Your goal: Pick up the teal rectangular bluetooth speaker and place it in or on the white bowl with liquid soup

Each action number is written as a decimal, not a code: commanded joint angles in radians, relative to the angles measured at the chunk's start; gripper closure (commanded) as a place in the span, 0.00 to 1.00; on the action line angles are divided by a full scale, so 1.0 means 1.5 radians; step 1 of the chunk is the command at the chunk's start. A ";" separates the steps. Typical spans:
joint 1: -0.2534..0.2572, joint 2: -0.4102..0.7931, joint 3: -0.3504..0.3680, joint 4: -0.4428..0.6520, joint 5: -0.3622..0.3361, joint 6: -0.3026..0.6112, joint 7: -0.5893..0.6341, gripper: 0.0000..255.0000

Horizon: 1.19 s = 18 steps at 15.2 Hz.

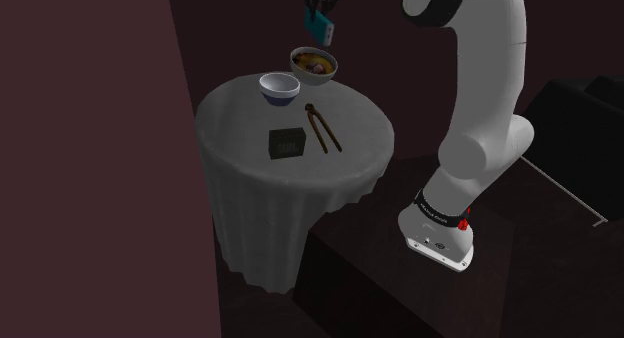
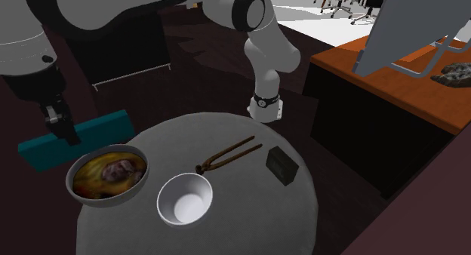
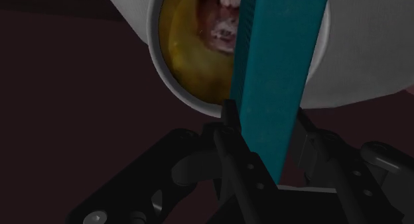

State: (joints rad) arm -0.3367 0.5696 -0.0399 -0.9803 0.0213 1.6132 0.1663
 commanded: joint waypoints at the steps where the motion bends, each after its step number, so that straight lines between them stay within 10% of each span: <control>1: -0.003 0.014 0.000 0.010 0.001 0.005 -0.004 1.00; 18: 0.000 -0.015 0.000 -0.181 0.000 0.166 -0.005 1.00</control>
State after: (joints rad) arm -0.3362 0.5451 -0.0401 -1.2449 0.0220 1.8568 0.1593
